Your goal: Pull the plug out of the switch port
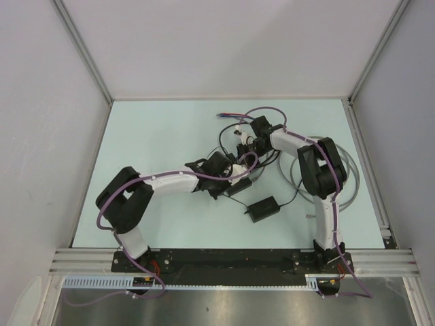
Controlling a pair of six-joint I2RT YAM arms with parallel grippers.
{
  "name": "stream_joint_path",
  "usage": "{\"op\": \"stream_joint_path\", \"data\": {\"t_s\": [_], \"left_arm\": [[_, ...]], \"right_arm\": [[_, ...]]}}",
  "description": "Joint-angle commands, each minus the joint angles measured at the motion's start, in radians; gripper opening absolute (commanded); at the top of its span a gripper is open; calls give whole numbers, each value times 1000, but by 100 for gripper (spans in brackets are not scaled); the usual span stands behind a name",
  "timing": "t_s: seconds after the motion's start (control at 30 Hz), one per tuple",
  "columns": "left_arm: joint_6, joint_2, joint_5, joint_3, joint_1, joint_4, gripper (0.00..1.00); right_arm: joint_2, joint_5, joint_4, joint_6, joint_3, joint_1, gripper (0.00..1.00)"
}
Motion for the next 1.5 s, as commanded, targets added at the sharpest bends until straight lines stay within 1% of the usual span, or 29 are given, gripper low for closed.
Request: {"op": "stream_joint_path", "data": {"t_s": [0.0,0.17,0.2,0.3,0.33,0.37,0.4,0.43,0.47,0.5,0.6,0.67,0.7,0.77,0.8,0.83,0.9,0.93,1.0,1.03,1.1,1.13,1.17,1.2,1.23,1.27,1.33,1.37,1.47], "left_arm": [[-5,-40,26,-47,-6,-138,0],[0,-81,34,-49,-4,-159,0],[0,-113,49,-44,-4,-166,0],[-3,-190,132,-32,-3,-193,0],[-3,-241,158,-30,2,-207,0],[1,-268,224,-36,5,-213,0],[1,-293,241,-44,10,-215,0],[0,-334,255,-52,22,-221,0],[-6,-351,275,-65,31,-225,0],[-12,-362,281,-70,45,-230,0],[-48,-397,304,-93,114,-267,0],[-71,-430,315,-110,183,-278,0],[-69,-439,301,-119,206,-273,0],[-42,-456,264,-128,258,-288,0],[-35,-457,214,-130,278,-288,0],[-28,-453,194,-130,324,-284,0],[-2,-409,152,-108,375,-287,0],[9,-392,99,-99,420,-273,0],[30,-353,31,-78,457,-214,0],[44,-344,-40,-72,482,-183,0],[66,-312,-88,-55,493,-112,1],[66,-298,-102,-26,496,-106,25],[58,-286,-93,-4,496,-107,42],[40,-269,-76,20,494,-130,53],[-9,-267,-29,71,494,-142,77],[-32,-269,15,94,494,-156,86],[-87,-276,103,147,493,-175,97],[-106,-275,196,161,493,-176,96],[-173,-244,279,215,488,-190,94]], "right_arm": [[61,200,-11,-28,-9,5,0],[45,175,-9,-40,-8,-1,0],[36,160,-8,-40,-5,-4,0],[-30,108,-8,-40,-6,-19,0],[-48,94,-9,-40,-6,-27,0],[-67,82,-18,-69,-6,-29,1],[-106,68,-28,-98,-8,-29,3],[-125,68,-37,-116,-9,-26,10],[-146,65,-57,-136,-12,-22,14],[-180,65,-72,-185,-17,-21,23],[-232,103,-135,-289,-29,-10,39],[-254,143,-172,-337,-45,-1,43],[-277,157,-178,-353,-52,2,46],[-288,181,-184,-370,-72,2,46],[-291,183,-187,-362,-75,4,47],[-291,183,-187,-345,-74,2,47],[-291,184,-180,-325,-74,7,47],[-295,185,-170,-321,-74,11,47],[-300,203,-164,-322,-74,23,47],[-301,218,-161,-328,-74,25,46],[-301,232,-158,-345,-72,28,46],[-298,250,-160,-351,-71,27,46],[-289,263,-158,-365,-68,25,45],[-286,272,-160,-371,-65,21,45],[-283,278,-158,-377,-62,17,45],[-278,280,-155,-394,-57,13,46],[-277,296,-132,-423,-45,14,47],[-275,300,-114,-434,-45,14,48],[-253,315,-40,-489,-31,34,50]]}}
